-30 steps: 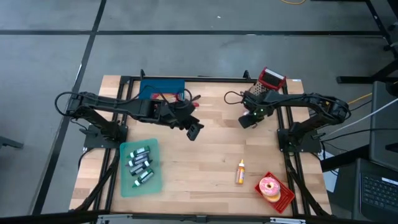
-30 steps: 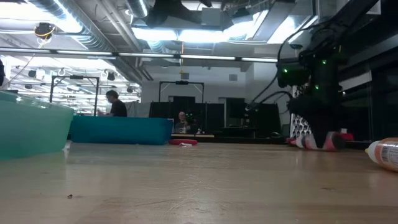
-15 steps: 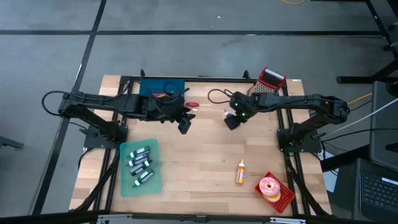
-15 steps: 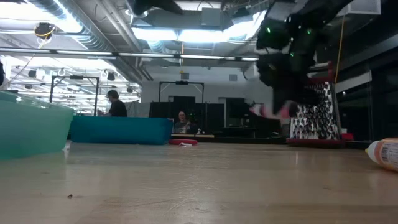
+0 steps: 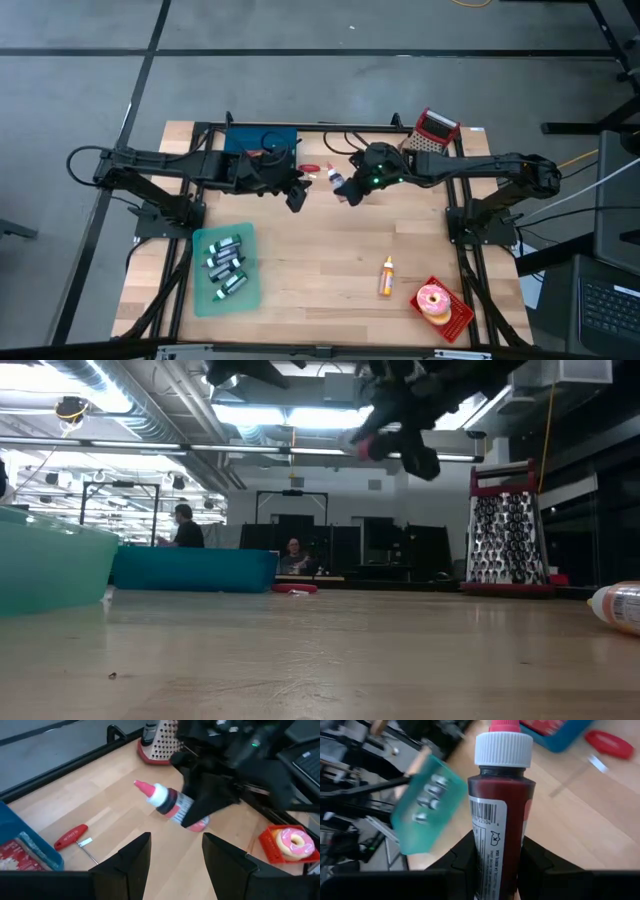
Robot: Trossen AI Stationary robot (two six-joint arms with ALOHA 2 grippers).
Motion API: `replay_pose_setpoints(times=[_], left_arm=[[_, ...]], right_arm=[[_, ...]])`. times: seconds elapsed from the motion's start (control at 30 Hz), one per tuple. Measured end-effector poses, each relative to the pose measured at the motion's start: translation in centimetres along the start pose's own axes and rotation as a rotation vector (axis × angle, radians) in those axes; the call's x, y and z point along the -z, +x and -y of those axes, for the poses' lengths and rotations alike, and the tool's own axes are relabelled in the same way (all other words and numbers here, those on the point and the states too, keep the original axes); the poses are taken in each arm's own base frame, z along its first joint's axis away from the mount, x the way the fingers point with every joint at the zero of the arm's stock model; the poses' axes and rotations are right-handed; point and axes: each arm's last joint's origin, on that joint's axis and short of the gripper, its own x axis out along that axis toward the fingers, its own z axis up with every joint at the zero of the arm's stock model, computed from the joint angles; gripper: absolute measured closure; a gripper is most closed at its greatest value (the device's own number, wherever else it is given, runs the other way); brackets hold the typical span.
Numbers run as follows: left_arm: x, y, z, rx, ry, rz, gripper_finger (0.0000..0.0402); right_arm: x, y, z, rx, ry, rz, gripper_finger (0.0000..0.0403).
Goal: Pick & Place Food Item
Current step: Put the pink food coloring bottle into the green bin
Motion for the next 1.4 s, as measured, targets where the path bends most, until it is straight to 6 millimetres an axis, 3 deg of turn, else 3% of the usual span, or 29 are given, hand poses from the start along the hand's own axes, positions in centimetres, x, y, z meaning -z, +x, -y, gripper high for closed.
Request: replay_pose_setpoints(times=[0.27, 0.57, 0.83, 1.2, 1.4], left_arm=[[-0.9, 0.4, -0.8, -0.05, -0.07, 0.059, 0.0227], [-3.2, 0.9, -1.3, 0.081, -0.113, 0.139, 0.0195], [-3.9, 1.2, -1.9, 0.125, -0.15, 0.124, 0.0182], [-4.6, 0.9, -0.9, 0.292, -0.188, 0.158, 0.0182], [-4.4, 1.0, -1.0, 0.289, -0.173, 0.13, 0.0182]], right_arm=[[-0.3, -0.1, -2.4, -0.132, -0.052, 0.094, 0.0307], [-0.3, -0.3, -4.7, -0.281, -0.106, 0.192, 0.0307], [-0.7, -0.5, -5.1, -0.297, -0.134, 0.26, 0.0307], [-1.8, -1.1, -5.2, -0.311, -0.193, 0.368, 0.0307], [-2.1, -1.2, -5.1, -0.331, -0.187, 0.378, 0.0307]])
